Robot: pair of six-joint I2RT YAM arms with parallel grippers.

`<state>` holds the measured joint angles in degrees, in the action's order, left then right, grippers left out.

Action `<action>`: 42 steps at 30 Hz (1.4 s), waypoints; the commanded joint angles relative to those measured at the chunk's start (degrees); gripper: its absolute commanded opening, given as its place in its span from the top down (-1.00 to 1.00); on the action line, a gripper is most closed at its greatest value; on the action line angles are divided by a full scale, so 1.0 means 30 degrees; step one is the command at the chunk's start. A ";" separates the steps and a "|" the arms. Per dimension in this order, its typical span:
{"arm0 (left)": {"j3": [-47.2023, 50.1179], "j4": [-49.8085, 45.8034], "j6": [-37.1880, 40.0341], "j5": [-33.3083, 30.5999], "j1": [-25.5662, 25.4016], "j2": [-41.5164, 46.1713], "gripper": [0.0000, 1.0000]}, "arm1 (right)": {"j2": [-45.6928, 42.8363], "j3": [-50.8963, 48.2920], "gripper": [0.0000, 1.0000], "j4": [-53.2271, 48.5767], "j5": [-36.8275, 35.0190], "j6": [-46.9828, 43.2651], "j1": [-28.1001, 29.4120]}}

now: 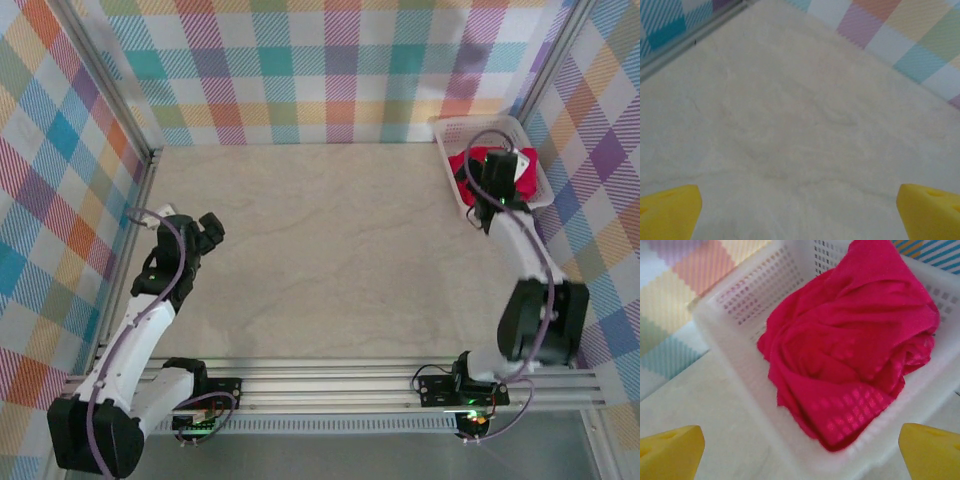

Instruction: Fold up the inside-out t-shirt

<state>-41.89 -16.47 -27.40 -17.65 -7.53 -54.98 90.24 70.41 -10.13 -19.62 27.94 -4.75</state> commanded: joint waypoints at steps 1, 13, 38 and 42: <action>-0.1050 -0.0958 -0.0419 0.1588 0.0005 -0.1094 -1.00 | 0.2901 0.2672 -0.99 -0.2956 0.0913 0.1100 -0.0757; -0.0695 0.1418 -0.0493 0.5146 -0.0010 -0.2323 -0.92 | 1.0322 0.9644 -0.45 -0.5028 0.2086 0.1229 -0.1262; -0.1734 -0.1110 -0.1675 1.0454 -0.0405 -0.0843 -0.66 | -0.4026 0.4551 1.00 -0.2379 0.5160 0.3705 0.0396; -0.1914 -0.1424 -0.1531 1.0559 -0.0449 -0.0599 -0.64 | -0.5702 0.6193 1.00 -0.2184 0.5442 0.2287 0.1242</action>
<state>-45.30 -18.96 -32.14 12.01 -8.43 -58.22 76.07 85.19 -19.35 -5.63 37.69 -2.55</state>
